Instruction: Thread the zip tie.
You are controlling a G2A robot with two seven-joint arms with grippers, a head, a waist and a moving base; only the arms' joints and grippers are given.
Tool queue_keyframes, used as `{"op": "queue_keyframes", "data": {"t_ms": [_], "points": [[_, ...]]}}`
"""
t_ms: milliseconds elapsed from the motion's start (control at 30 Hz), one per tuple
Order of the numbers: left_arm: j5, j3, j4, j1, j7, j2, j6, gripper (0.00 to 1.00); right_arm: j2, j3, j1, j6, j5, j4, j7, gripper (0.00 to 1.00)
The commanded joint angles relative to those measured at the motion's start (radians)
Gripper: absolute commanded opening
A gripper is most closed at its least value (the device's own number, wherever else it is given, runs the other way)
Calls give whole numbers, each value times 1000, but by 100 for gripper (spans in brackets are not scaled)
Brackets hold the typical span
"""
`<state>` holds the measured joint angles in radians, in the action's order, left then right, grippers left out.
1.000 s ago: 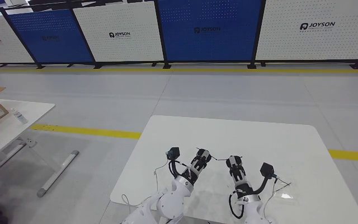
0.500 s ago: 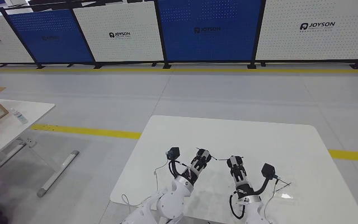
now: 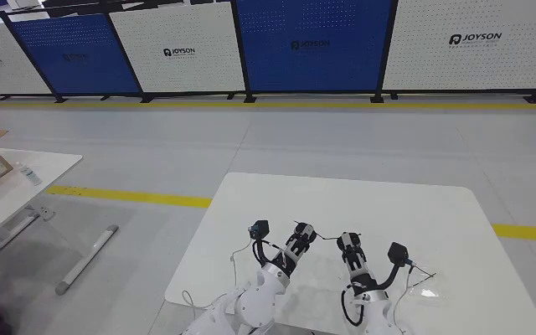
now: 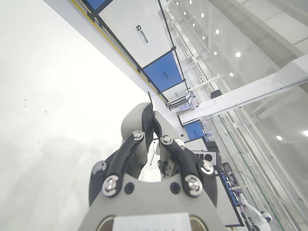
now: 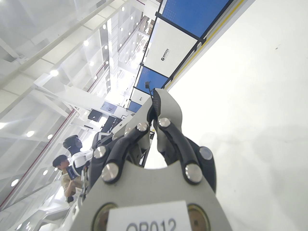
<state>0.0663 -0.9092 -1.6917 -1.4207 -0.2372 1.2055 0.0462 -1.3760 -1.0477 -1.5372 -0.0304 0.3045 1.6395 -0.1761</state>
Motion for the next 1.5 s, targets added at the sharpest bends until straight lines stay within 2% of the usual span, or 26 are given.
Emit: {"op": "queue_keyframes", "data": {"t_ms": [0, 467, 833, 1333, 1467], "points": [[0, 0, 0, 0, 0, 0, 0, 0, -1, 0, 1, 2, 2, -2, 0, 0], [0, 0, 0, 0, 0, 0, 0, 0, -5, -17, -17, -18, 8, 10, 0, 0], [0, 0, 0, 0, 0, 0, 0, 0, -14, -5, 0, -1, 14, -12, 2, 0], [0, 0, 0, 0, 0, 0, 0, 0, -20, -18, -10, -1, 31, -12, -17, 0], [0, 0, 0, 0, 0, 0, 0, 0, -21, -23, -18, -17, 31, -5, -25, 0]]}}
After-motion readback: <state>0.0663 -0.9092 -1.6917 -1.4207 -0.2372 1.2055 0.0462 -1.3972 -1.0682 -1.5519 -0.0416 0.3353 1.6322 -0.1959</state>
